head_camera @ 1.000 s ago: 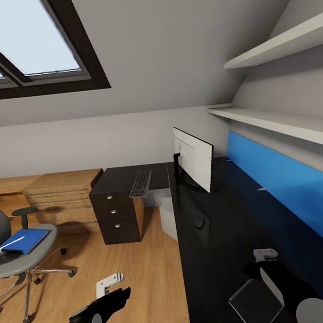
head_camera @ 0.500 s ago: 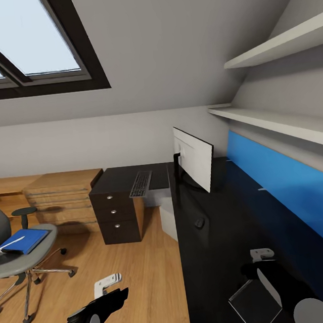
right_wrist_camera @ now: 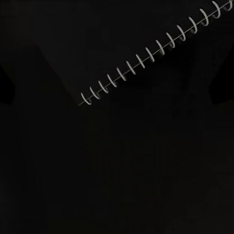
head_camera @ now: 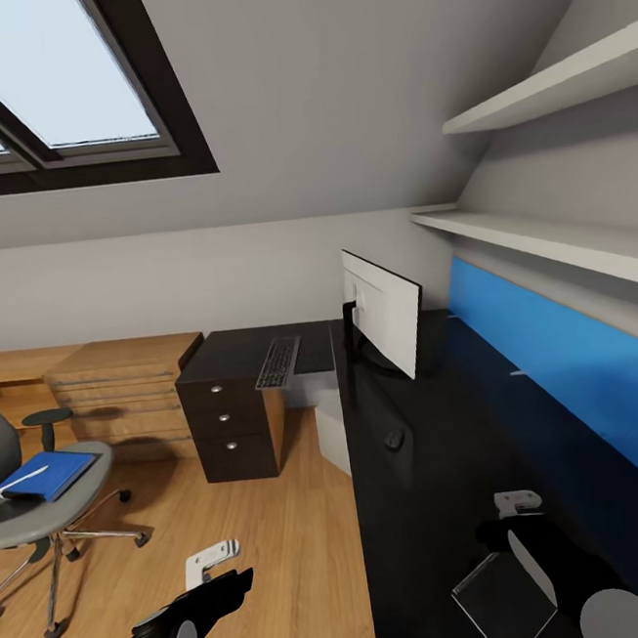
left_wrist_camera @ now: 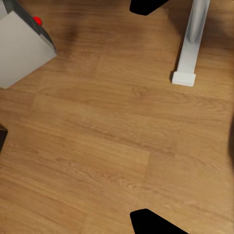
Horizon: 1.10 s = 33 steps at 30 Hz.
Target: In the bedroom, organize the workspace by keeping the computer under the desk, ensuring the monitor is on the desk, placing the keyboard on the desk next to the monitor, placing the mouse on the desk next to the keyboard, moving the folder from the swivel chair onto the desk next to the mouse, stacking the notebook on top of the folder with the pen on top of the notebook, and positioning the swivel chair next to the desk.
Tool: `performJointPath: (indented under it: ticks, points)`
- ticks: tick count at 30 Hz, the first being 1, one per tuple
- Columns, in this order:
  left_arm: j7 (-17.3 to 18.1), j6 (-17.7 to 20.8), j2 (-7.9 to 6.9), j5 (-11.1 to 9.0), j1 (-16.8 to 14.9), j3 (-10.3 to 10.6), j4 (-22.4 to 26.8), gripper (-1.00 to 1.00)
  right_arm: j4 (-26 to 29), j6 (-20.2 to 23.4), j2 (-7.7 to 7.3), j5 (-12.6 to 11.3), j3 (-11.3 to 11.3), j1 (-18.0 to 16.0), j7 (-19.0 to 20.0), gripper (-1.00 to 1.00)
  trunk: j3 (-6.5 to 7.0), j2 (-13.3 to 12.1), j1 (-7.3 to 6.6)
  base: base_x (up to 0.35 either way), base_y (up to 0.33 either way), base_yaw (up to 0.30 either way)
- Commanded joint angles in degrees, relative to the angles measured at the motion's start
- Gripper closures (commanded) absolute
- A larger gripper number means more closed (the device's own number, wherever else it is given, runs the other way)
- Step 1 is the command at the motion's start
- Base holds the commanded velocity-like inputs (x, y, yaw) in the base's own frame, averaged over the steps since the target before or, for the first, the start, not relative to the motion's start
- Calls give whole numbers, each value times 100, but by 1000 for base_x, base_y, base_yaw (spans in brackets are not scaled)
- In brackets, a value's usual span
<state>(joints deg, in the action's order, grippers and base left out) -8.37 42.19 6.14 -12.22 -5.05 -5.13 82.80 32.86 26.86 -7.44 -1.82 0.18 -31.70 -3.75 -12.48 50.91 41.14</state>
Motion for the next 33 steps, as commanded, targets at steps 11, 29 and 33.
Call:
performJointPath:
  ticks: [11, 29, 33]
  points:
    - [-42, 26, 5, -61, -4, -6, 7, -100, 10, 30, -10, -18, -1, -3, -18, -100, -207, 449, 243, 0, 0, 0]
    - [-66, 26, 1, -59, -4, -14, 8, -100, 19, 30, -11, -11, -1, -3, -20, -100, -458, 1011, 551, 0, 0, 0]
    - [-67, 26, 1, -60, -4, -15, 6, -100, 19, 30, -11, -11, -1, -3, -19, -100, -530, 1171, 639, 0, 0, 0]
